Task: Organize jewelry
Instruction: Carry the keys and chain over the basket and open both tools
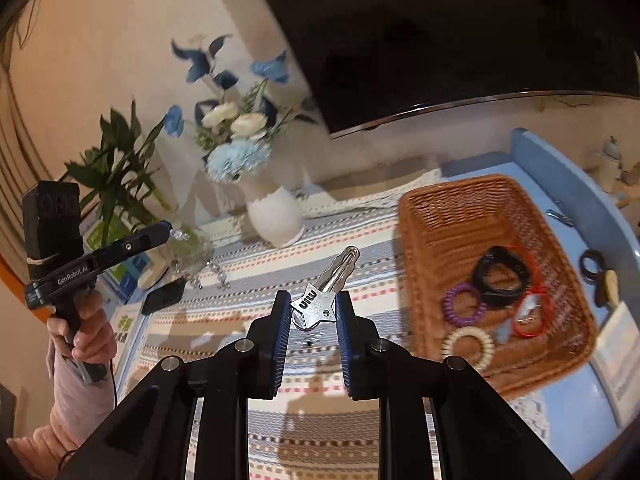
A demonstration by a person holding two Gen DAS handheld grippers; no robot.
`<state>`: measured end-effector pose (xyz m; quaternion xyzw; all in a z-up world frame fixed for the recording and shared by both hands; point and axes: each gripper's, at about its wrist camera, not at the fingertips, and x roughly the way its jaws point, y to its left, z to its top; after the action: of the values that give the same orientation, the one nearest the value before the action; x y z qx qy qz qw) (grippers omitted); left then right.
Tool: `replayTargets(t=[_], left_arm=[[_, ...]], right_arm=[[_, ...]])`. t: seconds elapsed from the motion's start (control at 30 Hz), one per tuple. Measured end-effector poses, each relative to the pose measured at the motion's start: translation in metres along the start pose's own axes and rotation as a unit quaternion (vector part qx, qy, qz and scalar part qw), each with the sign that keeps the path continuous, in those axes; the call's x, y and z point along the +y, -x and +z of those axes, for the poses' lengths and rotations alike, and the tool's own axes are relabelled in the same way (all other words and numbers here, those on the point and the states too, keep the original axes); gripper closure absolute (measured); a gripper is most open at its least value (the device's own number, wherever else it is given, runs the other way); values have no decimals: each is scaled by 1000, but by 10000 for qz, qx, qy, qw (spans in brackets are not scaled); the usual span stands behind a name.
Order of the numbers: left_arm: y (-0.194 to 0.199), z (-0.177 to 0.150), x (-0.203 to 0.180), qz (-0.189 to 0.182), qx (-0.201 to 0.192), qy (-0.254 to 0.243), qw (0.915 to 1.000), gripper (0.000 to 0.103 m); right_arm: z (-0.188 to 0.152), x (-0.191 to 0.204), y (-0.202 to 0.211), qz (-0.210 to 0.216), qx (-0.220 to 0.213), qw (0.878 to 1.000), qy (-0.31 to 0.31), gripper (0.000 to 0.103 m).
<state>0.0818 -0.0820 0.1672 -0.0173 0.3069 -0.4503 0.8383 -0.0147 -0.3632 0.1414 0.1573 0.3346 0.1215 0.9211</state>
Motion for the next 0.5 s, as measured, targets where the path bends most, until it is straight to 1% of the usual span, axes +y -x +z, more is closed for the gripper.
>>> replayTargets(t=[0.13,0.23,0.3,0.4,0.5], left_arm=[[-33,16,-30,-163,168,-232,9995,96],[-63,29,-49,-401,246,-284,9985,96],[-90,40,-59,-569,314,-306,9974,96],[-129,54,-67,-583,371,-372,9969,96],[-171,67,-64,-553,435,-298,9971,96]], right_arm=[[0,-34,17,-10,-174,9995,-255,81],[4,-61,19,-178,-196,9987,-442,81],[9,-81,16,-345,-154,9974,-612,81],[18,-109,4,-561,-56,9950,-828,81],[35,-132,-17,-708,104,9924,-1004,81]])
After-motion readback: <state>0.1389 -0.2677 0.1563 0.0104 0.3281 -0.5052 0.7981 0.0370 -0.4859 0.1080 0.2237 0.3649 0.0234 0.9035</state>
